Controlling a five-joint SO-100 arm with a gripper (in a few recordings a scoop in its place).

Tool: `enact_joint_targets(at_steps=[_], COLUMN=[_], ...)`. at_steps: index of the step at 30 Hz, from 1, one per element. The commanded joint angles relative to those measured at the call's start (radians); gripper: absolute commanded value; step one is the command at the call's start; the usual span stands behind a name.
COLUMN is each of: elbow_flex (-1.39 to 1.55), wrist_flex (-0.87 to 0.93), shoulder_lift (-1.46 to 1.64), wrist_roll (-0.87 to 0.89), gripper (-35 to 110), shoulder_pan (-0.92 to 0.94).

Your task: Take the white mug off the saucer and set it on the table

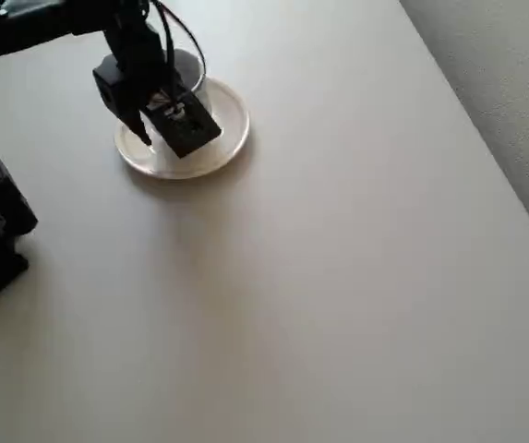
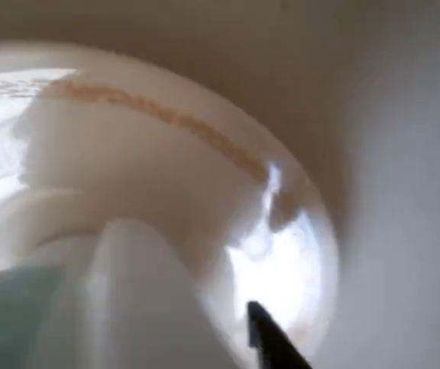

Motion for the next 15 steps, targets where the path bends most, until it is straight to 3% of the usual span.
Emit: enact_joint_targets(at_steps=[1,7,15], elbow_flex=[0.002,-0.012,-0.325], wrist_flex=[-0.066,-0.012,0.29], shoulder_lift=[-0.029,0.112,0.268], wrist_roll=[0.031,0.043,0.052], gripper=[-2,-2,-2], shoulder_pan=[-0.006,-0.002,0.06])
